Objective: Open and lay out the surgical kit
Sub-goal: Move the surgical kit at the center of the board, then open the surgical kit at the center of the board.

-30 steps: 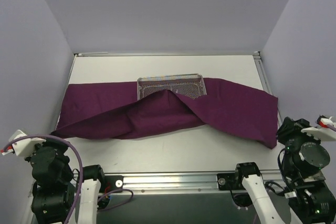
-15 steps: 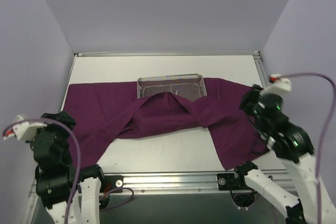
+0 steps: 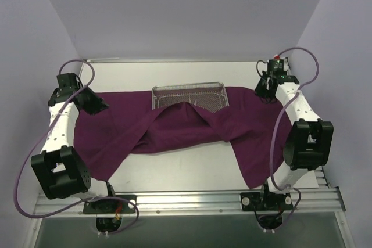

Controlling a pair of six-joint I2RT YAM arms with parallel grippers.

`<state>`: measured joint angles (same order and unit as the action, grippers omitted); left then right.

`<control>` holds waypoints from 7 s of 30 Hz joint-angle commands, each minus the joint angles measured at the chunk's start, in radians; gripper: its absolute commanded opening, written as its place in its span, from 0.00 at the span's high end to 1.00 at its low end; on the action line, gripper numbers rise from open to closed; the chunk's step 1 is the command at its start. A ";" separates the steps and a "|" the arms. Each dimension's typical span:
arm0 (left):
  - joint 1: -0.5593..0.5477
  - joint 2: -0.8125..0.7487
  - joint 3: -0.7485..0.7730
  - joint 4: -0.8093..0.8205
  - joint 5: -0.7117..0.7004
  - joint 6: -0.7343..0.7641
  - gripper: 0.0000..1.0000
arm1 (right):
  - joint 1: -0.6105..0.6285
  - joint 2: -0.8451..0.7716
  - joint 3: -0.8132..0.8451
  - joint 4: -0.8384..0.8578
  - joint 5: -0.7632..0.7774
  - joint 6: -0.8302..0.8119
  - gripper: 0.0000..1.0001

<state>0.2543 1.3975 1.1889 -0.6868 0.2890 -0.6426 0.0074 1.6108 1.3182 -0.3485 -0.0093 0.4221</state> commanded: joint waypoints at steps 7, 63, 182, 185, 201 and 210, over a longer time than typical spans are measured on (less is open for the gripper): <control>-0.018 0.357 0.291 -0.180 -0.079 0.103 0.98 | -0.119 0.267 0.107 -0.047 -0.175 -0.057 1.00; 0.007 1.280 1.411 -0.444 -0.119 0.092 0.56 | -0.133 1.066 1.101 -0.291 -0.037 -0.230 0.84; -0.204 0.132 0.150 -0.269 -0.242 0.136 0.31 | 0.727 -0.256 -0.361 -0.676 -0.345 -0.037 0.72; -0.191 0.173 0.181 -0.264 -0.222 0.153 0.31 | 0.727 -0.285 -0.289 -0.672 -0.356 -0.017 0.57; -0.181 0.552 0.486 -0.253 -0.103 0.230 0.57 | 0.186 0.144 0.315 -0.466 0.006 -0.065 0.04; -0.161 0.774 0.692 -0.306 -0.093 0.259 0.81 | -0.093 0.405 0.420 -0.333 0.134 -0.134 0.95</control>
<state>0.0727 2.1082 1.8072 -0.9600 0.1738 -0.4046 -0.0509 1.9705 1.7054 -0.6979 0.0505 0.3248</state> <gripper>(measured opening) 0.200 0.069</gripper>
